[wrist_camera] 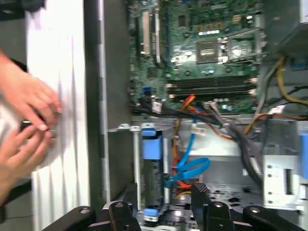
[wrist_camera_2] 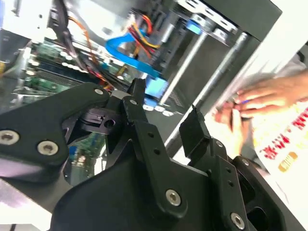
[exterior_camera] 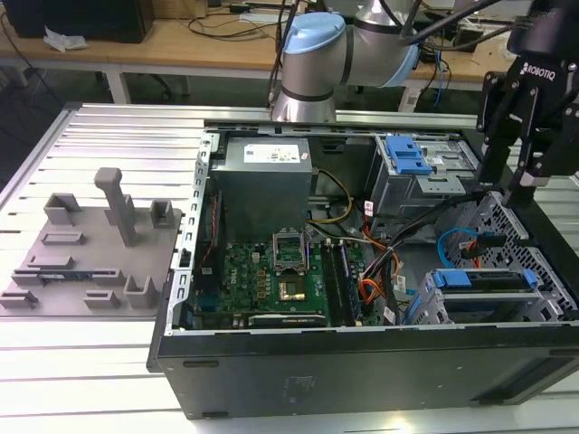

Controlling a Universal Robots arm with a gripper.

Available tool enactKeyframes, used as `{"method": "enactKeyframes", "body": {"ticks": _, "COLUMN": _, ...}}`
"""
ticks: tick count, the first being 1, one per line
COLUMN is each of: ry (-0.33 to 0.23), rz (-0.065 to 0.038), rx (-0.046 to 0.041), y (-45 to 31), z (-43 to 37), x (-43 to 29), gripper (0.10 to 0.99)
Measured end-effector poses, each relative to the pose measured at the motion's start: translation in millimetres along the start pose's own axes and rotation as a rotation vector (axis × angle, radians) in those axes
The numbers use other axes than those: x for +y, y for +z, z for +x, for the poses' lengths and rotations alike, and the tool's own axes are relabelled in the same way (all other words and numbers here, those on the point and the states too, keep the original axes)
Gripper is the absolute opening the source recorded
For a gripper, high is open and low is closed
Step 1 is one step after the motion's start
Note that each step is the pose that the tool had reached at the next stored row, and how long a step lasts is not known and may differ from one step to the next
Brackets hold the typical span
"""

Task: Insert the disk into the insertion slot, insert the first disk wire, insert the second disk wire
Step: 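Insert the first disk wire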

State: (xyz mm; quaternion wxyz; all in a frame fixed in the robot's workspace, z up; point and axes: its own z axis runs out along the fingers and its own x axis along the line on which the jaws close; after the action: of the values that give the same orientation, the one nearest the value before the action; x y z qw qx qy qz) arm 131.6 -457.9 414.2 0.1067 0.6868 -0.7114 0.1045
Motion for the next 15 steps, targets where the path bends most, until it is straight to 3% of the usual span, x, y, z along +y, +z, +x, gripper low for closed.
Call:
{"method": "enactKeyframes", "body": {"ticks": 1, "ry": 0.008, "rz": 0.004, "rx": 0.0153, "y": 0.3, "z": 0.0, "x": -0.1, "gripper": 0.565}}
{"method": "enactKeyframes", "body": {"ticks": 2, "ry": 0.014, "rz": 0.008, "rx": 0.0219, "y": 0.5, "z": 0.0, "x": 0.0, "gripper": 0.565}}
{"method": "enactKeyframes", "body": {"ticks": 3, "ry": 0.018, "rz": 0.013, "rx": 0.0245, "y": 0.7, "z": -0.1, "x": 0.0, "gripper": 0.565}}
{"method": "enactKeyframes", "body": {"ticks": 6, "ry": 0.033, "rz": 0.047, "rx": 0.0271, "y": 1.4, "z": 0.3, "x": 0.0, "gripper": 0.565}}
{"method": "enactKeyframes", "body": {"ticks": 7, "ry": 0.038, "rz": 0.064, "rx": 0.0265, "y": 2.0, "z": 1.0, "x": 0.1, "gripper": 0.565}}
{"method": "enactKeyframes", "body": {"ticks": 8, "ry": 0.04, "rz": 0.071, "rx": 0.0261, "y": 2.8, "z": 1.7, "x": 0.6, "gripper": 0.565}}
{"method": "enactKeyframes", "body": {"ticks": 15, "ry": 0.041, "rz": 0.074, "rx": 0.0259, "y": 20.4, "z": 7.6, "x": 0.1, "gripper": 0.565}}
